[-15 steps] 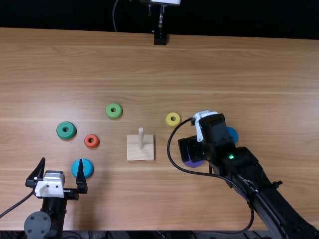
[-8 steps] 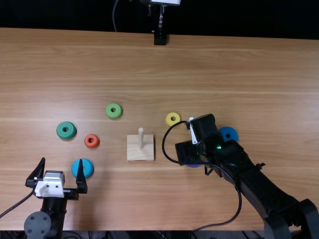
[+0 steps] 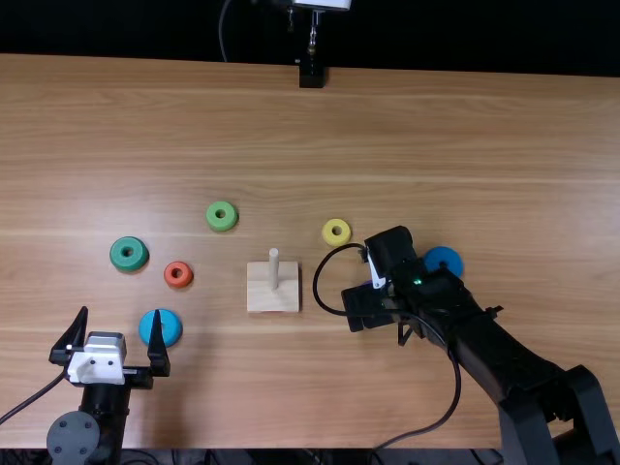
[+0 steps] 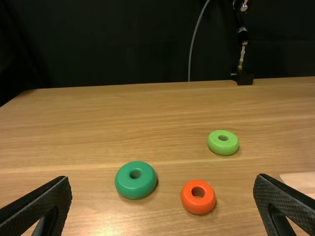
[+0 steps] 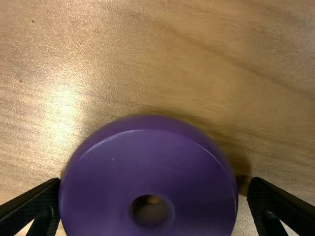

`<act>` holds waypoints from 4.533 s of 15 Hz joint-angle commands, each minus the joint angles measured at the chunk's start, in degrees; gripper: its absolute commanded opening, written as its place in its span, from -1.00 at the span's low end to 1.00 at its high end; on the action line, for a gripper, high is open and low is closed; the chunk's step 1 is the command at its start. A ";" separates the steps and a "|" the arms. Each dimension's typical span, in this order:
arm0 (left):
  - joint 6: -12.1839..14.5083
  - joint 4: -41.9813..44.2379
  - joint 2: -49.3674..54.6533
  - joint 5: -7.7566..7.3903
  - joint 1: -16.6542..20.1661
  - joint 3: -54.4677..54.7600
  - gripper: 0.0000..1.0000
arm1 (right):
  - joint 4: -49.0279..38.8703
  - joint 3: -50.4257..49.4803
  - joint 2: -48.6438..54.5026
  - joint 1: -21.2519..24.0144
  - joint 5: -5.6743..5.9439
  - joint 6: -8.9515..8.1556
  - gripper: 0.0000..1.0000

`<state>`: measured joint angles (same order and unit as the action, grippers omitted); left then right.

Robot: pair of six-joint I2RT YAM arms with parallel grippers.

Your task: Build the Hanoi tower: stack the rings onto the peg from bottom to top in this color order: purple, dark blue, light blue, dark green, light green, yellow, orange.

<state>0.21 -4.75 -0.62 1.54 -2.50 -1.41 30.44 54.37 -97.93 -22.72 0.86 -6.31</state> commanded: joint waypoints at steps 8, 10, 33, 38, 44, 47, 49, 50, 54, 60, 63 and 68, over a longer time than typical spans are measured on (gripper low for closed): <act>0.74 -0.94 0.62 0.46 0.66 1.41 1.00 | 0.00 0.74 -0.95 -0.75 -0.86 -1.18 -1.00; 0.74 -0.94 0.62 0.46 0.66 1.41 1.00 | 0.95 4.08 -0.86 -1.19 -1.07 -1.08 -1.00; 0.74 -0.94 0.62 0.46 0.66 1.41 1.00 | 34.70 57.25 -1.39 -17.45 -0.97 -6.88 -1.00; 0.74 -0.94 0.62 0.46 0.66 1.41 1.00 | 33.86 57.34 -6.48 -19.64 -0.97 -7.09 -1.00; 0.74 -0.94 0.62 0.46 0.66 1.41 1.00 | 33.22 56.64 -8.33 -19.82 -0.97 -7.19 -1.00; 0.74 -0.94 0.62 0.46 0.66 1.41 1.00 | 33.22 56.55 -8.42 -19.82 -0.97 -7.09 -1.00; 0.74 -0.94 0.62 0.46 0.66 1.41 1.00 | 33.33 56.46 -8.51 -19.82 -0.97 -7.19 -1.00; 0.74 -0.94 0.62 0.46 0.66 1.41 1.00 | 33.22 56.46 -8.51 -19.82 -0.97 -7.30 -1.00; 0.74 -0.94 0.62 0.46 0.66 1.41 1.00 | 33.22 56.37 -11.58 -19.91 -0.97 -7.30 -1.00; 0.74 -0.94 0.62 0.57 0.66 1.41 1.00 | 33.54 56.37 -12.28 -19.91 -0.97 -7.41 -1.00; 0.74 -0.94 0.62 0.46 0.74 1.41 1.00 | 33.75 56.90 -12.20 -19.99 -0.97 -7.51 -1.00; 0.74 -0.94 0.62 0.46 0.66 1.41 1.00 | 34.07 57.16 -12.20 -19.99 -0.97 -7.62 -1.00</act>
<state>0.21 -4.73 -0.62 1.52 -2.50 -1.41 64.47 110.24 -109.78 -42.24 -0.21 -13.45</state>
